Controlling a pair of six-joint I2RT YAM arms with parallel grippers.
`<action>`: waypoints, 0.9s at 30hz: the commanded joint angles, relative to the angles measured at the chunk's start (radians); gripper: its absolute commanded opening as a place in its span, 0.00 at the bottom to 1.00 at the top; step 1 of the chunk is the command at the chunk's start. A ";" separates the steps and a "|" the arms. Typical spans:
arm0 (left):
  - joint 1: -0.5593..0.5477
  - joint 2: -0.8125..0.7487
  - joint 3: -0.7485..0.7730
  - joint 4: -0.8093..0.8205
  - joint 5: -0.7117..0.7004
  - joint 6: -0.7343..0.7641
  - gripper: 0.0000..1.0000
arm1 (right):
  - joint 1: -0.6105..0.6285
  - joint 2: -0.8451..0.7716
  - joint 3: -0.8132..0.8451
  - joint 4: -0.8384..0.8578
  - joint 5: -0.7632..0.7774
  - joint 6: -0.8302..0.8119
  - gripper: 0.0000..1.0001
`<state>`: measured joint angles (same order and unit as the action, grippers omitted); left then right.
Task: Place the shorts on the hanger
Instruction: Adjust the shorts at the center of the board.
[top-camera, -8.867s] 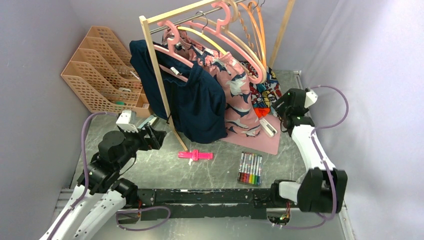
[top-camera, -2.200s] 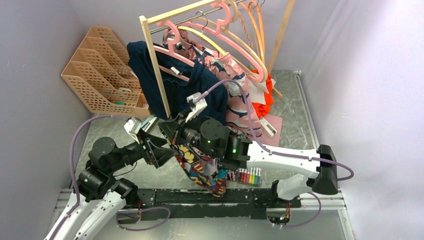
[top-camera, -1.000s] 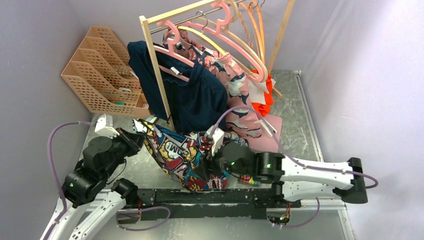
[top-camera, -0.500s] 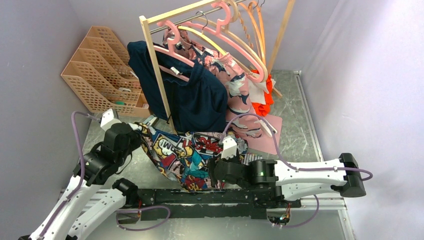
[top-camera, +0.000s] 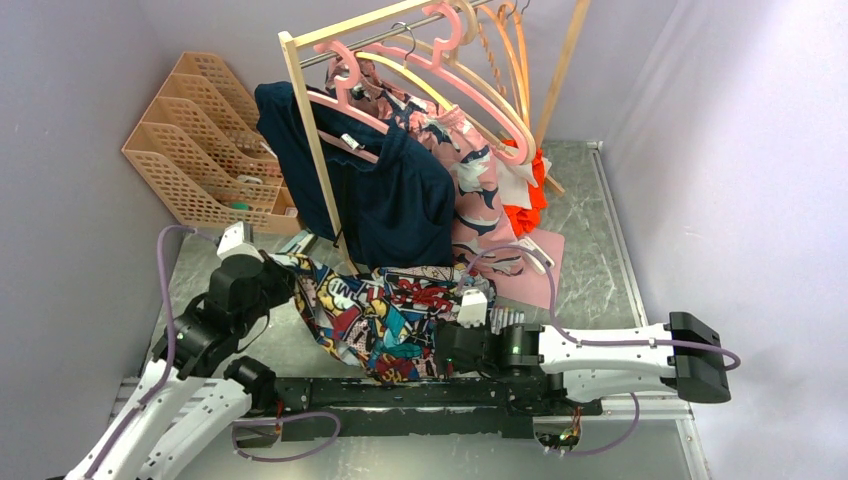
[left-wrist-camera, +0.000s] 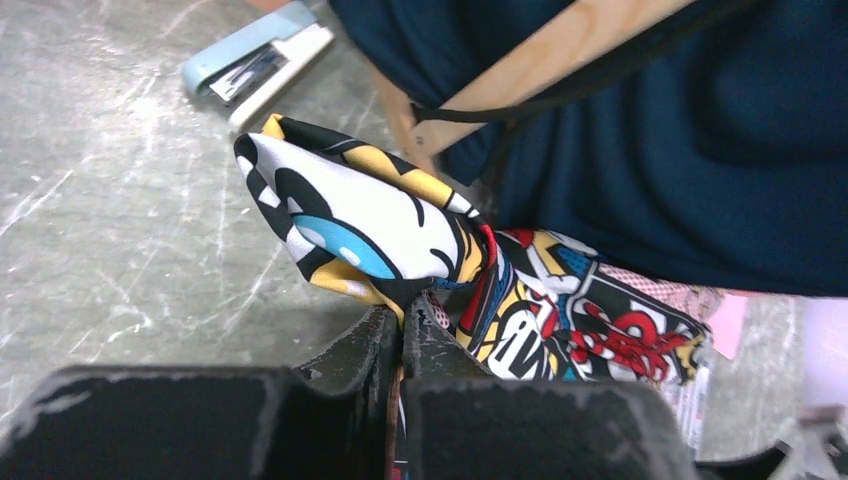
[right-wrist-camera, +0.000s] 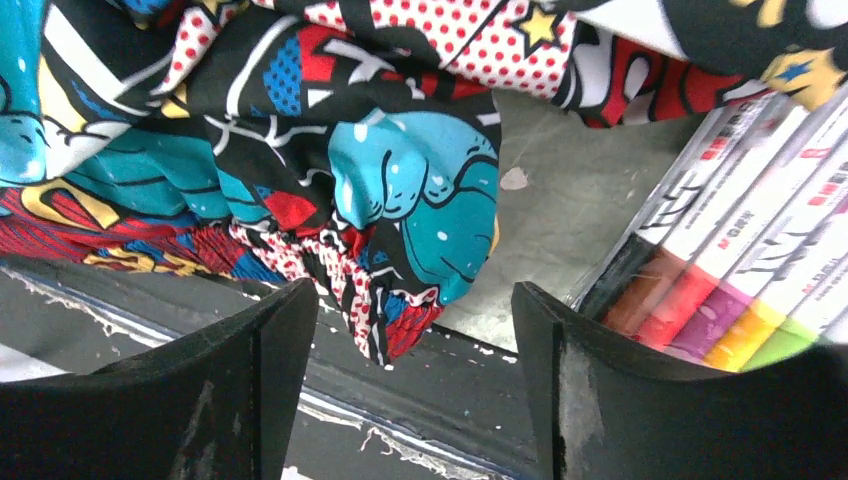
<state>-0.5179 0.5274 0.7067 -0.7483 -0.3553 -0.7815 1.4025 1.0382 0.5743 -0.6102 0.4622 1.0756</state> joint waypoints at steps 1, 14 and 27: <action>0.002 -0.054 0.014 0.034 0.104 0.052 0.09 | -0.011 -0.019 -0.037 0.114 -0.074 0.043 0.70; 0.001 -0.070 0.230 -0.080 0.303 0.144 0.72 | -0.011 -0.110 0.146 0.171 -0.065 -0.074 0.00; 0.001 -0.085 0.190 0.141 0.671 0.243 0.75 | -0.013 -0.143 0.321 0.251 0.172 -0.115 0.00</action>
<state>-0.5179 0.4343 0.9665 -0.7219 0.1040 -0.5571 1.3949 0.9146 0.9051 -0.4271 0.4904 0.9413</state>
